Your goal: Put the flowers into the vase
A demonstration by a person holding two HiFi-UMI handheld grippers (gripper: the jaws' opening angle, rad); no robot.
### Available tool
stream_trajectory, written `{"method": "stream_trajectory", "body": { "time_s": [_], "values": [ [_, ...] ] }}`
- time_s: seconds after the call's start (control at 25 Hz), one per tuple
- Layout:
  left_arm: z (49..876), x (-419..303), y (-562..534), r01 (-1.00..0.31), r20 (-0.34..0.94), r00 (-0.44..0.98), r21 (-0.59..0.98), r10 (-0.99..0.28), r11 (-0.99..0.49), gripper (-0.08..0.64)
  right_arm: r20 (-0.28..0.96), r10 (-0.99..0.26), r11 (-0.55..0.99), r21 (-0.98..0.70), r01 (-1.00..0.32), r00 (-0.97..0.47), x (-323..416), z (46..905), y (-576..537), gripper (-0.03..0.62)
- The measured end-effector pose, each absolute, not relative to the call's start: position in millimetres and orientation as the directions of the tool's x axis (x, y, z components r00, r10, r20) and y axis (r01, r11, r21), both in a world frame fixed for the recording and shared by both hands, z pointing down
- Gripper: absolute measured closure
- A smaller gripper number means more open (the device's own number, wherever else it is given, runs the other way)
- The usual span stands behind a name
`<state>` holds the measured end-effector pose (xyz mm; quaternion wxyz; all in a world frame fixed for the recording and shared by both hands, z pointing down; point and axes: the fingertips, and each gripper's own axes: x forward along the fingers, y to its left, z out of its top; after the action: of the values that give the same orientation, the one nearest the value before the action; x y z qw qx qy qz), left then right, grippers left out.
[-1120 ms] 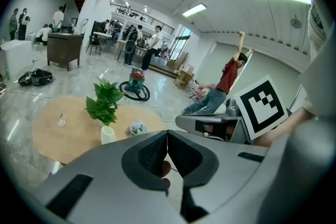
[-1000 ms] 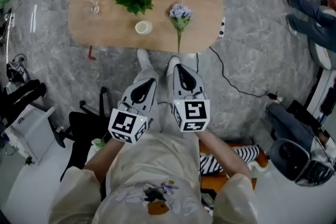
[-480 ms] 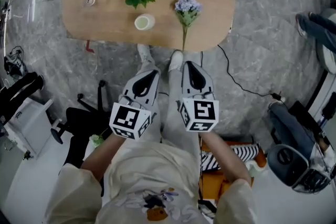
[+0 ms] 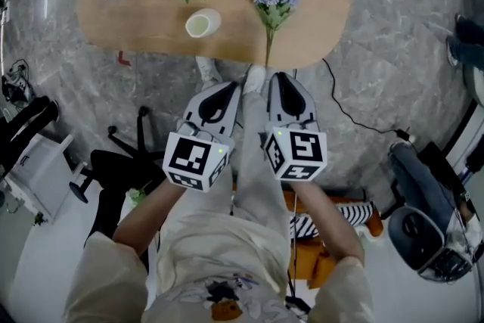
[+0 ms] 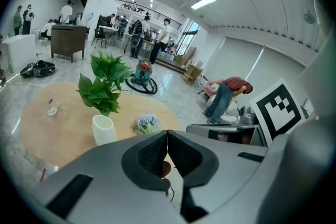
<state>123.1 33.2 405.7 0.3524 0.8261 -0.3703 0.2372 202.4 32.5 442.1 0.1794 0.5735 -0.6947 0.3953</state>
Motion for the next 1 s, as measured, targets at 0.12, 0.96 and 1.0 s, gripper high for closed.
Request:
{"method": "stream_trajectory", "body": {
  "time_s": [0.12,0.96,1.0],
  "values": [
    [419,125,29,-0.785,0.654,0.610,0.421,-0.447,-0.454,0.551,0.707,-0.649,0.025,-0.347,-0.937,-0.279,204,456,27,0.585],
    [506,124,21,-0.821,0.694,0.566,0.425,-0.445,-0.382,0.549,0.757,-0.571,0.000,-0.388,-0.921,-0.319,202,558,12,0.478],
    [510,123,20,-0.823,0.691,0.563,0.420,-0.453,-0.382,0.549,0.755,-0.572,-0.001,-0.390,-0.921,-0.319,202,561,11,0.469]
  ]
}}
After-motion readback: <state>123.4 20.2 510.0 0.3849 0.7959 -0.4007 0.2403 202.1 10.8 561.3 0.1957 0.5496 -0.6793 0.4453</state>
